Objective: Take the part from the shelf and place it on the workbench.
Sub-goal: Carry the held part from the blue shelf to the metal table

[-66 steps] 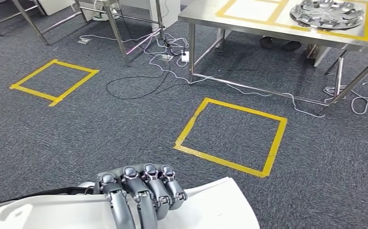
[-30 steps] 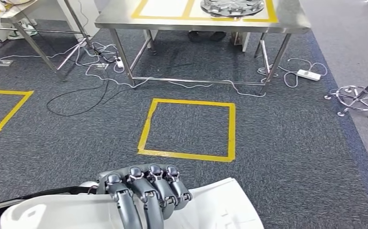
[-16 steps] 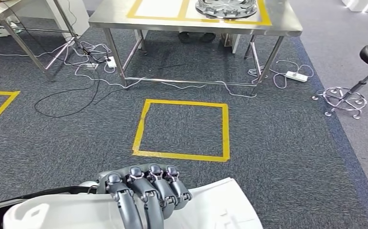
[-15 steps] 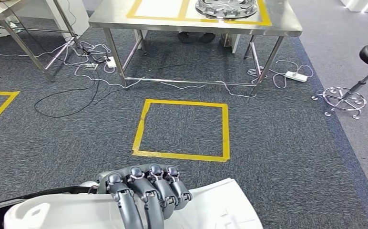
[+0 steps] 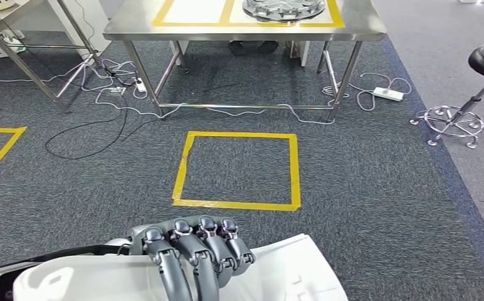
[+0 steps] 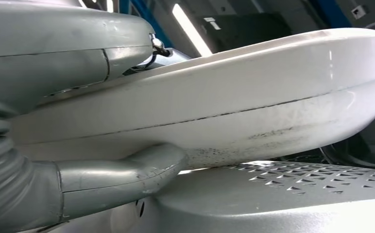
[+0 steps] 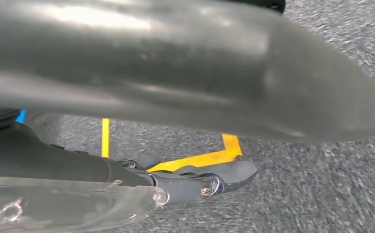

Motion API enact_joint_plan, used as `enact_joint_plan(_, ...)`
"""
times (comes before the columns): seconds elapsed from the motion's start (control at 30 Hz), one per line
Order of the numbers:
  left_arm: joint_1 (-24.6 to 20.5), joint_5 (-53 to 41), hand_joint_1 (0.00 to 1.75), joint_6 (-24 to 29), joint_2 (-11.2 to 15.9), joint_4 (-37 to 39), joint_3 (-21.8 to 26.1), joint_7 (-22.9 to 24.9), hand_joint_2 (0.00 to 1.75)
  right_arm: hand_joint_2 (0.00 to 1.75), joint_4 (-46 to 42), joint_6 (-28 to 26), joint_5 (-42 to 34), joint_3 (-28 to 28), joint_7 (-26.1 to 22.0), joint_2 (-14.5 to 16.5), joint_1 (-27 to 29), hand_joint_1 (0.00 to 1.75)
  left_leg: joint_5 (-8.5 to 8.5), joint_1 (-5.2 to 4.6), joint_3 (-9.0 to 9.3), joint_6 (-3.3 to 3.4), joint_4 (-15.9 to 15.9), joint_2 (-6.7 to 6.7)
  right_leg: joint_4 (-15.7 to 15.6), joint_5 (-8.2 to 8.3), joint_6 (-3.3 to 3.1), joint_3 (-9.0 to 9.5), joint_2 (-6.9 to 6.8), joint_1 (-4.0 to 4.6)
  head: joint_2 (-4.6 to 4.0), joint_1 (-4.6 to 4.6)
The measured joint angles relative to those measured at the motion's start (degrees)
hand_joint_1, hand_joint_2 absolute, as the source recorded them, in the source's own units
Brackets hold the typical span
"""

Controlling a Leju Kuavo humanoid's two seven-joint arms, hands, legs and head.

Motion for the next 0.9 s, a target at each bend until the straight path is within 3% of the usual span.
enact_joint_plan(0.07, 0.03, -0.04, 1.75, 0.07, 0.14, 0.02, 0.00, 0.00, 1.75, 0.00, 0.00, 0.00, 0.08, 0.00, -0.03, 0.00, 0.01, 0.00, -2.38, 0.01, -3.91, -0.15, 7.12, 0.00, 0.00, -0.09, -0.20, 0.01, 0.09, 0.05, 0.00, -0.02)
enact_joint_plan(0.1, 0.04, -0.07, 1.75, 0.09, 0.21, 0.03, 0.00, 0.00, 1.75, 0.00, 0.00, 0.00, 0.11, 0.00, -0.03, 0.00, 0.02, 0.00, -2.09, 0.01, -4.85, -0.15, 8.42, 0.00, 0.01, -0.12, -0.23, 0.05, 0.17, 0.06, 0.00, -0.02)
enact_joint_plan(0.13, 0.05, -0.09, 1.75, 0.12, 0.25, 0.04, 0.00, 0.00, 1.75, 0.00, 0.00, 0.00, 0.14, 0.00, -0.03, 0.00, 0.02, 0.00, -0.66, 0.02, -4.61, -0.11, 7.36, 0.00, 0.01, -0.15, -0.21, 0.12, 0.29, 0.05, 0.00, -0.01)
enact_joint_plan(0.23, 0.01, -0.11, 1.75, 0.13, 0.27, 0.04, 0.00, 0.00, 1.75, 0.00, 0.00, 0.00, 0.19, 0.00, -0.05, 0.02, -0.02, 0.00, 5.01, 0.07, 0.25, 0.26, -3.28, -0.09, 0.15, -0.41, 0.25, 0.35, 0.74, 0.12, 0.00, -0.07)
enact_joint_plan(0.3, -0.01, -0.14, 1.75, 0.12, 0.26, 0.04, 0.00, 0.00, 1.75, 0.00, 0.01, 0.01, 0.21, 0.00, -0.05, 0.03, 0.01, 0.00, 5.84, 0.04, 2.01, 0.74, -7.15, -0.21, 0.22, -0.55, 0.85, 0.27, 0.95, 0.29, 0.00, -0.08)
enact_joint_plan(0.4, -0.03, -0.18, 1.75, 0.12, 0.19, 0.04, 0.00, 0.00, 1.75, 0.00, 0.03, 0.02, 0.24, 0.01, -0.05, 0.05, 0.07, 0.00, 5.76, 0.05, 2.29, 1.77, -7.62, -0.22, 0.35, -0.86, 1.76, 0.14, 0.88, 0.15, 0.00, -0.04)
enact_joint_plan(0.47, -0.06, -0.19, 1.75, 0.12, 0.04, 0.04, 0.00, 0.00, 1.75, 0.00, 0.05, 0.02, 0.25, 0.01, -0.05, 0.08, 0.04, 0.00, 5.72, 0.24, 2.67, 2.41, -7.80, -0.14, 4.07, -2.93, 2.24, -1.54, 0.53, 0.12, 0.00, 0.20)
enact_joint_plan(0.53, -0.06, -0.20, 1.75, 0.12, -0.03, 0.05, 0.00, 0.00, 1.75, 0.00, 0.07, 0.02, 0.25, 0.00, -0.04, 0.09, 0.08, 0.00, 5.52, 0.19, 2.87, 2.78, -7.80, -0.09, 11.76, -6.25, 2.50, -5.34, 0.25, 0.15, 0.00, 0.43)
enact_joint_plan(0.57, -0.05, -0.21, 1.75, 0.12, -0.03, 0.07, 0.00, 0.00, 1.75, 0.00, 0.08, 0.02, 0.26, 0.00, -0.03, 0.10, 0.12, 0.00, 5.42, 0.16, 2.94, 2.86, -7.80, -0.09, 15.01, -7.21, 2.55, -7.17, 0.22, 0.15, 0.00, 0.41)
enact_joint_plan(0.6, -0.05, -0.25, 1.75, 0.12, -0.03, 0.08, 0.00, 0.00, 1.75, 0.00, 0.08, 0.02, 0.26, 0.00, -0.02, 0.10, 0.16, 0.00, 5.30, 0.15, 3.04, 2.89, -7.79, -0.10, 16.53, -7.17, 2.57, -8.19, 0.21, 0.15, 0.00, 0.44)
enact_joint_plan(0.63, -0.04, -0.30, 1.75, 0.12, -0.03, 0.08, 0.00, 0.00, 1.75, 0.00, 0.09, 0.02, 0.26, 0.00, -0.01, 0.11, 0.18, 0.00, 5.15, 0.15, 3.22, 2.86, -7.79, -0.11, 15.71, -6.02, 2.54, -8.05, 0.20, 0.14, 0.00, 0.43)
enact_joint_plan(0.73, -0.06, -0.37, 1.75, 0.12, -0.05, 0.09, 0.00, 0.00, 1.75, 0.00, 0.09, 0.02, 0.26, 0.00, 0.01, 0.13, 0.04, 0.00, 4.44, 0.06, 4.14, 2.23, -7.76, -0.14, 4.63, -0.54, 2.32, -2.68, -0.14, 0.12, 0.00, 0.45)
enact_joint_plan(0.8, -0.07, -0.37, 1.75, 0.12, -0.08, 0.09, 0.00, 0.00, 1.75, 0.00, 0.10, 0.02, 0.26, 0.00, 0.02, 0.19, -0.04, 0.00, 4.11, -0.15, 4.45, 1.65, -7.79, -0.16, 0.69, 0.27, 1.80, -0.58, -0.22, 0.24, 0.00, 0.39)
enact_joint_plan(0.9, -0.09, -0.40, 1.75, 0.12, -0.15, 0.09, 0.00, 0.00, 1.75, 0.00, 0.11, 0.02, 0.26, 0.00, 0.03, 0.23, 0.06, 0.00, 3.84, -0.09, 4.70, 0.73, -8.02, -0.17, 0.38, -0.05, 0.63, -0.31, 0.01, 0.36, 0.00, 0.34)
